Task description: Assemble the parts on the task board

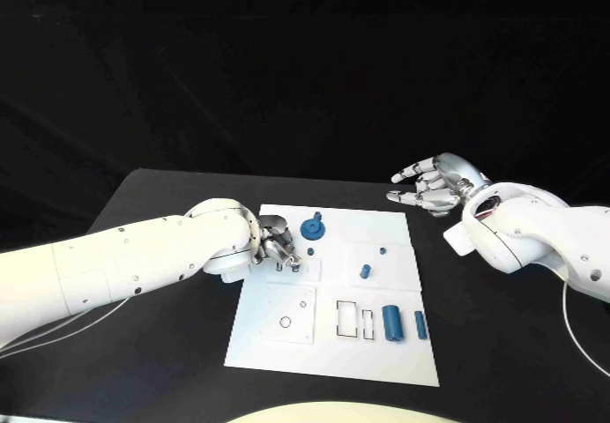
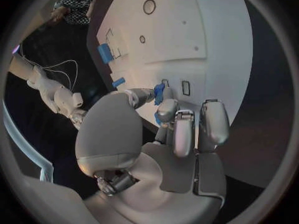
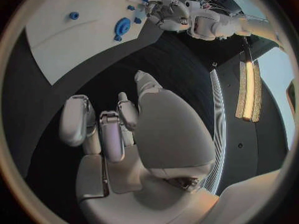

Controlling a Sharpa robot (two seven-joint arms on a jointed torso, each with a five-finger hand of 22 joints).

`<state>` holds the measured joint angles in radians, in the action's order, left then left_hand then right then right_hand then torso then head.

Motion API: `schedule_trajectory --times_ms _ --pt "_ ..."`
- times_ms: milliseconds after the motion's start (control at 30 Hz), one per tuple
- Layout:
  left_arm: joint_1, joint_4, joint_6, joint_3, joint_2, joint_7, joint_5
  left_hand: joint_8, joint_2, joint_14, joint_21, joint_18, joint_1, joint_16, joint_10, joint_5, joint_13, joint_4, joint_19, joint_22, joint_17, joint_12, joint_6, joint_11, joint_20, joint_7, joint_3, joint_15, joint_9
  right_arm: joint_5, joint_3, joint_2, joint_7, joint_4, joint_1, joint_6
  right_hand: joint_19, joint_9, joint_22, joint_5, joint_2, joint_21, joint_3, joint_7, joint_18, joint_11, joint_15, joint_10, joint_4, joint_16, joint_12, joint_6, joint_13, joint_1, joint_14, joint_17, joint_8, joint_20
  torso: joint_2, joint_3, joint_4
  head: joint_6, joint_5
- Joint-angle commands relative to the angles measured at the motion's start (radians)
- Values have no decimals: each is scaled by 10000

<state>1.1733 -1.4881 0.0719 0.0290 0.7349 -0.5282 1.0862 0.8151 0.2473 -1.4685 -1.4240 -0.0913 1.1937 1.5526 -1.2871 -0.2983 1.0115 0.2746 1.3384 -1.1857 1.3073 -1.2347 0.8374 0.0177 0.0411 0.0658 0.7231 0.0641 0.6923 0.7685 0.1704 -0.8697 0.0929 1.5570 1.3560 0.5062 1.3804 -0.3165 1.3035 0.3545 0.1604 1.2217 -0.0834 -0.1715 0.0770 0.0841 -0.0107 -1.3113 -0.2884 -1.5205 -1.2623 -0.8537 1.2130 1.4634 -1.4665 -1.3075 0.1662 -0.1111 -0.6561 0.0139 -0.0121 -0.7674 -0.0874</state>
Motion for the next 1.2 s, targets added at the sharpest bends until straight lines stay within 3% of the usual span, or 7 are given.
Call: schedule_trajectory --times_ms 33,1200 --pt "-15 4 128 -1 -25 24 213 68 -58 -916 -66 103 -47 25 -78 -66 13 -2051 76 -9 2291 -36 129 -19 9 -65 2136 75 -14 81 0 0 -68 3 -8 -127 -67 13 -9 58 -57 -35 -57 25 85 -25 34 60 0 56 -7 -63 -9 21 -689 -1204 49 -8 2 1 0 -9 -15" --pt "-66 15 583 -1 -63 68 393 66 -51 -921 -67 104 -68 31 -101 -75 32 -2060 79 -10 2304 -45 143 -13 5 -72 2160 81 -9 84 1 -12 -40 -27 -29 -97 -83 23 -33 108 -64 -78 -101 25 93 -24 35 98 -16 63 34 -66 -62 -28 -687 -1193 60 -5 0 -7 5 -61 -12"
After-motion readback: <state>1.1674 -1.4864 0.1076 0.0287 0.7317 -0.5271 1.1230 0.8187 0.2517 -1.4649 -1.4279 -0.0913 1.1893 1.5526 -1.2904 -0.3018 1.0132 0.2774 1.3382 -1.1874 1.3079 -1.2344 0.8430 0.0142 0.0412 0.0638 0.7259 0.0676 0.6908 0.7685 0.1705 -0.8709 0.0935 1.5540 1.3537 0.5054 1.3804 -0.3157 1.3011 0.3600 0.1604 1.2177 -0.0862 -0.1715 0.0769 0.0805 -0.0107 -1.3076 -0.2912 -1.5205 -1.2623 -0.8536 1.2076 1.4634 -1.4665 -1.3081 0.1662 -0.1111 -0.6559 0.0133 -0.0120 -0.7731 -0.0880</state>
